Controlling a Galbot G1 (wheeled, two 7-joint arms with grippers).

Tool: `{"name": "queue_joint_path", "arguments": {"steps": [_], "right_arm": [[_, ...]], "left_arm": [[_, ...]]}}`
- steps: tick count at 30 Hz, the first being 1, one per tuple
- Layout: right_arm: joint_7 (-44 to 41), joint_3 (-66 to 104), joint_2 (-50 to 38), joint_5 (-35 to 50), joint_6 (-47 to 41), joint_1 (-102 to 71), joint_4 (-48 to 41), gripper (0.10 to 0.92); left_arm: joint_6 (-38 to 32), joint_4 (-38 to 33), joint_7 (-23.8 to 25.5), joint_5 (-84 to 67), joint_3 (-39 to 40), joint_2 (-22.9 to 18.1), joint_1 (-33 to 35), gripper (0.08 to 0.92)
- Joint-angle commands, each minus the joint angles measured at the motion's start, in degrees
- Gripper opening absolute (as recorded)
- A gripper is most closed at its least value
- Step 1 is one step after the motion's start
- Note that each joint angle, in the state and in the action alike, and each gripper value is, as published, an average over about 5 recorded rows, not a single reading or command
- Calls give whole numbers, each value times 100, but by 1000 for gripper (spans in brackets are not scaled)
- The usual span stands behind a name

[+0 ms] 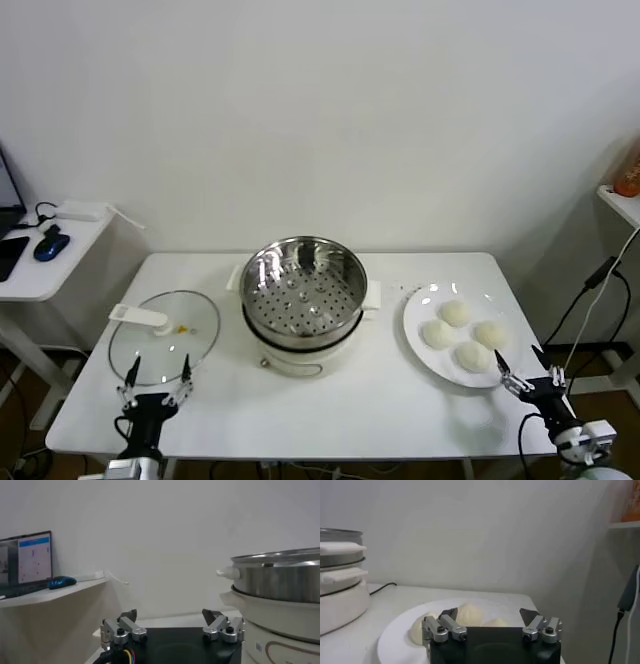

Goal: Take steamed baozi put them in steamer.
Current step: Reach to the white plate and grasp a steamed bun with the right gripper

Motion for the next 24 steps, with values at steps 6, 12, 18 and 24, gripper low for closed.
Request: {"name": "queue_joint_path", "arguments": {"steps": [6, 12, 18, 24], "right_arm": [[-567, -396, -1125, -782, -730, 1468, -104, 823], [-1975, -1190, -2288, -1380, -1204, 2746, -718, 823], [-3444, -2980, -2989, -1881, -1006, 4626, -1572, 823], [-4833, -5460, -2899, -2617, -409, 7271, -2652, 823]], "left_arm": [[121, -41, -89, 86, 43, 24, -55, 823], [263, -101, -185, 187, 106, 19, -143, 823], [265, -77, -187, 198, 131, 50, -182, 823], [277, -58, -210, 176, 116, 97, -186, 823]]}}
